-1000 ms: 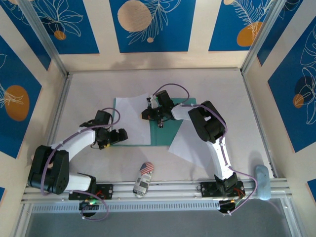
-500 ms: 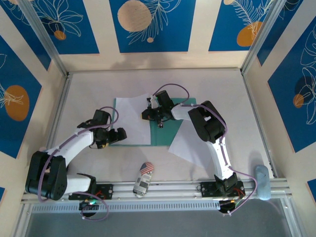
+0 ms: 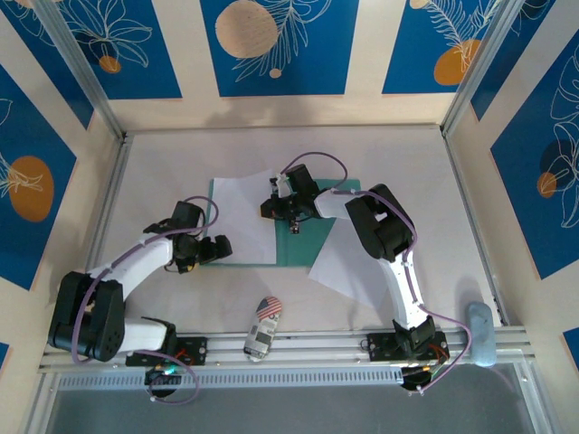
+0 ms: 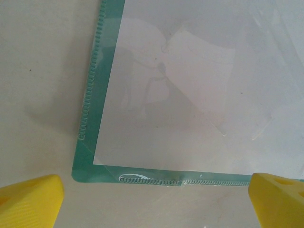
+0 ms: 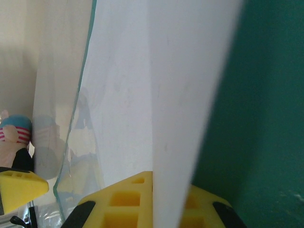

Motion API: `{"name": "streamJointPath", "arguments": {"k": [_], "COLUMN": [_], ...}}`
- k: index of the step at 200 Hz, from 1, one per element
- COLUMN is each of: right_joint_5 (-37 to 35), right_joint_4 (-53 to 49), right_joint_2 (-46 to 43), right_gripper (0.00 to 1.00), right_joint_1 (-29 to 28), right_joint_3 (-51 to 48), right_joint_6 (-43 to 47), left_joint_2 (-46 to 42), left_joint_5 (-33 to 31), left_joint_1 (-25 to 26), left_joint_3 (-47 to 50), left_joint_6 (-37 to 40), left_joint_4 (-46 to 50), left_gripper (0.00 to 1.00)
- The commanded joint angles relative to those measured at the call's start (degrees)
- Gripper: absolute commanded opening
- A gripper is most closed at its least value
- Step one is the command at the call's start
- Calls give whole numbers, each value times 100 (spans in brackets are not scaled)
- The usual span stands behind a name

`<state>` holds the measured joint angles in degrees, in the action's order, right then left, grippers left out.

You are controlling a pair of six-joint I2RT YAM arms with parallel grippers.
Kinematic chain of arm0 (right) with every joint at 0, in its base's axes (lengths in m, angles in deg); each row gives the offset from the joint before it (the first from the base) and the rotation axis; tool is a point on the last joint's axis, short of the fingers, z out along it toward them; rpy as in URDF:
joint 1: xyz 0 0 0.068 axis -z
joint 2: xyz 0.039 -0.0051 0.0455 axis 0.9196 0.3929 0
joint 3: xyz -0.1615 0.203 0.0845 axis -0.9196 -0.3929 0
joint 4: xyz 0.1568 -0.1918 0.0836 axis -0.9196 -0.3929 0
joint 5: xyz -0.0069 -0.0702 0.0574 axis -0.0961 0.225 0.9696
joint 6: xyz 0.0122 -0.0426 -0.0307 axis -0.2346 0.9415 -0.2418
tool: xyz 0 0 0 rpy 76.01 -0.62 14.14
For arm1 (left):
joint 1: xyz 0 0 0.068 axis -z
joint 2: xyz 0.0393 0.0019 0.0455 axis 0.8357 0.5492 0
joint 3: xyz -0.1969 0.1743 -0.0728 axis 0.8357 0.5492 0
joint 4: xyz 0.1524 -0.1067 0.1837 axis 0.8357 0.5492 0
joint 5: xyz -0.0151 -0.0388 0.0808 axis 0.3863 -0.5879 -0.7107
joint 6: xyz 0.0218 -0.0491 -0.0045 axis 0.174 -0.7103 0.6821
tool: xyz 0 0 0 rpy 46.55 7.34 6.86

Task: Put the files into the folder

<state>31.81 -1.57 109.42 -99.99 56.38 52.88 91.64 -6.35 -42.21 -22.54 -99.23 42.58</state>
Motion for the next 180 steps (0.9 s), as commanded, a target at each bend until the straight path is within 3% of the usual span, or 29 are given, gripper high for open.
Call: {"name": "streamJointPath", "arguments": {"k": [1,180], "right_joint_5": [158,255], "right_joint_4": [-146,-393], "right_joint_2": [-66,98], "right_gripper": [0,0], "right_joint_1": [-90,-125], "right_joint_3": [178,298], "right_joint_6": [191,8], "left_joint_2": [103,470], "left_joint_5": [18,203], "left_joint_1": [-42,-41], "left_joint_3": [81,-40], "left_joint_6": [-22,-100], "left_joint_4": [-45,-366], "left_gripper": [100,98]}}
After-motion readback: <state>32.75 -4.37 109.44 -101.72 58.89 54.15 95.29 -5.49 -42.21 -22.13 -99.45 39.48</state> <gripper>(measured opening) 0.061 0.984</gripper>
